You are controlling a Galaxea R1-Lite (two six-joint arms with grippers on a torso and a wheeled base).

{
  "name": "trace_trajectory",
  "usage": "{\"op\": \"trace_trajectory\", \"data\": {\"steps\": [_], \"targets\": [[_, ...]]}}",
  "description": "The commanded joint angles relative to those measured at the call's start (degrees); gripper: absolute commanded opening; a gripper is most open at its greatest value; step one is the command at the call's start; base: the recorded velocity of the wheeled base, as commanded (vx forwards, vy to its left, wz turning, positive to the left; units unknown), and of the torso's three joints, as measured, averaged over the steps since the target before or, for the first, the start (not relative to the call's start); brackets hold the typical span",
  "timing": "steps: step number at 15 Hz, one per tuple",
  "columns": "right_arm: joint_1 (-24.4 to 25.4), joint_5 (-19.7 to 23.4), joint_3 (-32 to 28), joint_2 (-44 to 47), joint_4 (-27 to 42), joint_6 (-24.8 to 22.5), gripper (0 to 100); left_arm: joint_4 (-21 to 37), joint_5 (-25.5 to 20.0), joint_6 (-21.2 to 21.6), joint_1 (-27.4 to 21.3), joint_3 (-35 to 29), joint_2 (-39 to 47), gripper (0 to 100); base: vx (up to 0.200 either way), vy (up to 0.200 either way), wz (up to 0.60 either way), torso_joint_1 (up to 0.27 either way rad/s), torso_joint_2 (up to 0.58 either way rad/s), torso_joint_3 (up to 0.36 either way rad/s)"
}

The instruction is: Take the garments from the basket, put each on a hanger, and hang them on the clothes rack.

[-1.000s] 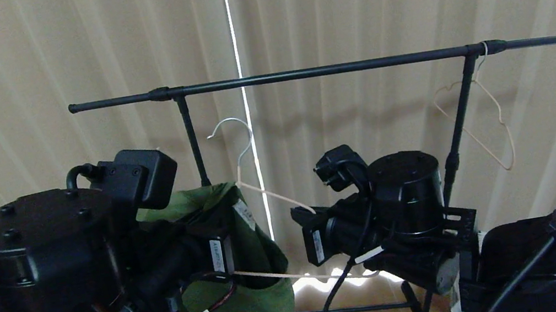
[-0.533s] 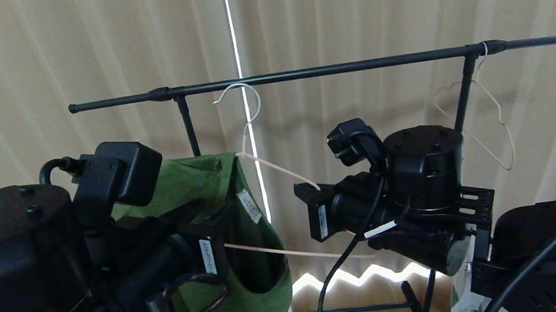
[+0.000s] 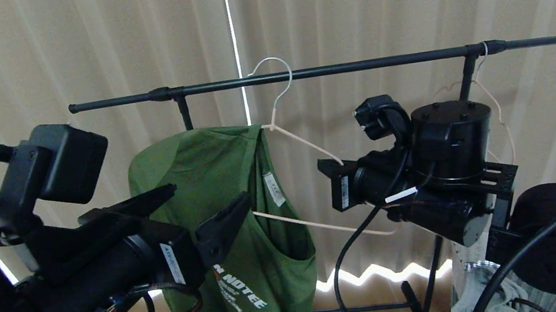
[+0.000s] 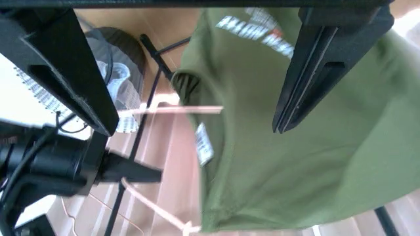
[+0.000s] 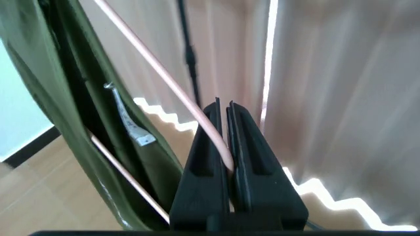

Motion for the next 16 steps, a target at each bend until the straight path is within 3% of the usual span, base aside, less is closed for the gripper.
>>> {"op": "trace_trajectory", "data": {"steps": [1,10,14,16], "targets": [[-1.6,0.0,0.4,-1.7,0.0,-0.6,0,0.0,-0.1,1.4,0.5,1.1,-2.7,100,0.000,0.000,0.00,0.000,0.00,0.000],[-5.4,0.0,6.2,-5.9,-0.2,-4.3,0,0.0,-0.1,6.8,7.6,4.2,-6.7,100,0.000,0.000,0.00,0.000,0.00,0.000],[-6.2,0.0,8.2,-6.2,-0.5,-4.8,0,0.0,0.0,7.2,8.7,4.6,-7.8,100,0.000,0.000,0.00,0.000,0.00,0.000],[-6.3,0.0,9.9,-6.7,-0.6,-4.8,0,0.0,0.0,11.7,13.0,6.2,-8.1,100,0.000,0.000,0.00,0.000,0.00,0.000]]}}
